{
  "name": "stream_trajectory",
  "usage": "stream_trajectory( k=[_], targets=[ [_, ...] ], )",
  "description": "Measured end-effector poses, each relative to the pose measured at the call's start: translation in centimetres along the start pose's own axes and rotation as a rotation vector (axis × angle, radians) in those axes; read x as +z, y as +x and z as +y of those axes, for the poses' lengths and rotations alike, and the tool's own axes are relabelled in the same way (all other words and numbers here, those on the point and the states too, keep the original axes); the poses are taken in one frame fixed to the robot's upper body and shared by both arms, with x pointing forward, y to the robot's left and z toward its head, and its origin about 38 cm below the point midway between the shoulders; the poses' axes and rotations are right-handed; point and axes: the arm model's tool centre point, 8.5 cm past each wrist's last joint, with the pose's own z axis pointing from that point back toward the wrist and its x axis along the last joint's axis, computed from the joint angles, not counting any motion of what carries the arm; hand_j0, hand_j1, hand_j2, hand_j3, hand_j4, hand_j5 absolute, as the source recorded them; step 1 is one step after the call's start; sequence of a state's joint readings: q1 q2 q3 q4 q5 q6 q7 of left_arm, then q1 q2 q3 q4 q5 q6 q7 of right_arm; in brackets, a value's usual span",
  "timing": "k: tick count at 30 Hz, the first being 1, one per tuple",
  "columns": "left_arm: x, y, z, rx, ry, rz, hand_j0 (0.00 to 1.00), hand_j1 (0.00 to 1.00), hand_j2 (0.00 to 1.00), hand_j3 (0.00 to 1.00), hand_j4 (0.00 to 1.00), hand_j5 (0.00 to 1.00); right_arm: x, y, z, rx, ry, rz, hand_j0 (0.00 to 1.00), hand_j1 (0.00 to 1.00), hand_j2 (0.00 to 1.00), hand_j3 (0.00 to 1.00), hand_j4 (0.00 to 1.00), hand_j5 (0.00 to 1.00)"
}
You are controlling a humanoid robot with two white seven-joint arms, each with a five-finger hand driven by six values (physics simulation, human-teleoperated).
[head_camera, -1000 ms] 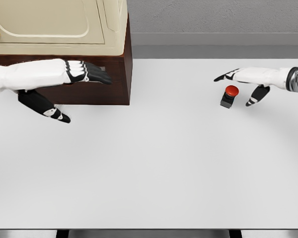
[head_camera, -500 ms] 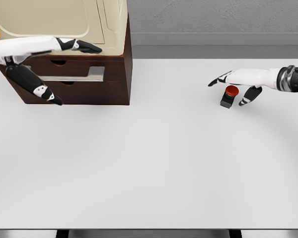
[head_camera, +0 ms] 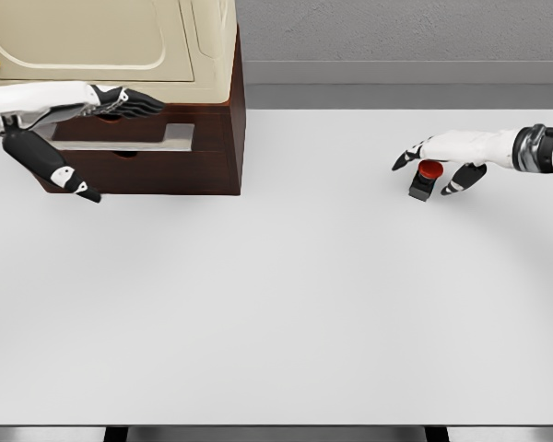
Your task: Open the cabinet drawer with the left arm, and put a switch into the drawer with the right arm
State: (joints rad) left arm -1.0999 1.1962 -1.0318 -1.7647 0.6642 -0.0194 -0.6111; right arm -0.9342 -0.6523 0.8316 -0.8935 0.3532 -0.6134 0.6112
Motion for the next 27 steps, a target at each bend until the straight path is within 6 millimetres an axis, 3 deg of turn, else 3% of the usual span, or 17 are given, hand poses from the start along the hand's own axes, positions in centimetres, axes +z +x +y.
stream_trajectory(
  k=[19,21,27],
  targets=[
    [0.4,-2.1,-0.3,0.096,0.000,0.154,1.00,1.00,1.00,1.00,1.00,1.00,-0.1,-0.1,0.3,-0.002,0.008,0.002,0.61,0.61,0.61,0.61,0.61,0.61],
    [0.3,-2.3,-0.3,0.090,0.001,0.163,1.00,1.00,1.00,1.00,1.00,1.00,-0.1,-0.1,0.3,-0.003,0.008,0.002,0.54,0.54,0.54,0.54,0.54,0.54],
    [-0.2,-2.7,0.0,0.090,0.006,0.169,1.00,1.00,1.00,1.00,1.00,1.00,-0.4,0.2,0.1,-0.002,0.005,-0.005,0.54,0.54,0.54,0.54,0.54,0.54]
  ],
)
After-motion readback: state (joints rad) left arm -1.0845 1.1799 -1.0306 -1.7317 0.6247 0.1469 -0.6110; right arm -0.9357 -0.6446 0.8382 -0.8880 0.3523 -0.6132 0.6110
